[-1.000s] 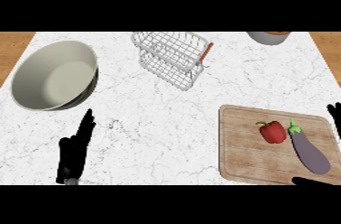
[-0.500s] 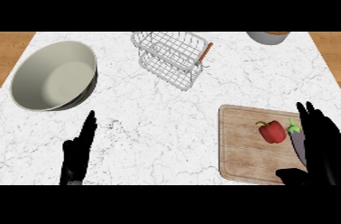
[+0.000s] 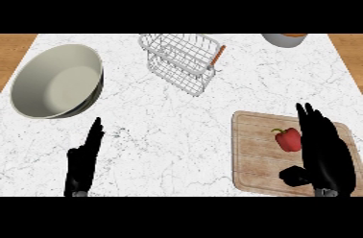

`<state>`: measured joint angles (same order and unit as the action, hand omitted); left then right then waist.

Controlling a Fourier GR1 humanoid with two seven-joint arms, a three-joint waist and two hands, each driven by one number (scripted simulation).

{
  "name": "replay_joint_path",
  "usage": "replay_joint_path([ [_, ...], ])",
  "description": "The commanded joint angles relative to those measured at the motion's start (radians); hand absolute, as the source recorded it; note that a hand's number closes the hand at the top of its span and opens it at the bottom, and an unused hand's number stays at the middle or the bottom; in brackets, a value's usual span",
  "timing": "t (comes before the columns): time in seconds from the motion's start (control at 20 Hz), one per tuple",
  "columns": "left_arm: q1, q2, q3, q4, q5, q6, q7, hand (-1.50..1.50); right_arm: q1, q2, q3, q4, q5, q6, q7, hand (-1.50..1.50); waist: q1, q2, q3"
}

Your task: Pick the bell pepper from the cutting board and place it in the tiered basket

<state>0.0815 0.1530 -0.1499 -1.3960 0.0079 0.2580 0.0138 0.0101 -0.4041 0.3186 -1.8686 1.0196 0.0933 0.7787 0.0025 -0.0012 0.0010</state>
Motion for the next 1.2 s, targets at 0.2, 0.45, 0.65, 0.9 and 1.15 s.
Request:
replay_joint_path([
  [0.2, -0.002, -0.022, 0.003, 0.01, -0.034, 0.002, 0.013, 0.0, -0.043, 0.055, -0.04, 0.138, 0.042, 0.094, 0.025, -1.5, 0.0, 0.001, -0.001],
  [0.45, 0.032, -0.025, 0.011, -0.068, -0.038, -0.015, 0.06, 0.0, -0.106, 0.12, -0.054, 0.137, 0.057, 0.191, 0.043, -1.5, 0.001, 0.001, -0.001],
  [0.65, 0.047, -0.03, 0.017, -0.088, -0.06, -0.017, 0.051, 0.0, -0.059, 0.133, -0.071, 0.061, 0.068, 0.243, 0.05, -1.5, -0.001, 0.0, -0.001],
  [0.9, 0.082, -0.032, 0.026, -0.078, -0.056, -0.046, 0.003, 0.0, -0.057, 0.124, -0.131, 0.22, 0.071, 0.161, -0.055, -1.5, 0.001, 0.001, -0.001],
  [1.15, -0.019, -0.057, 0.05, 0.008, -0.065, -0.05, 0.009, 0.0, -0.083, 0.138, -0.185, 0.292, 0.051, 0.176, -0.095, -1.5, -0.001, 0.002, -0.001],
])
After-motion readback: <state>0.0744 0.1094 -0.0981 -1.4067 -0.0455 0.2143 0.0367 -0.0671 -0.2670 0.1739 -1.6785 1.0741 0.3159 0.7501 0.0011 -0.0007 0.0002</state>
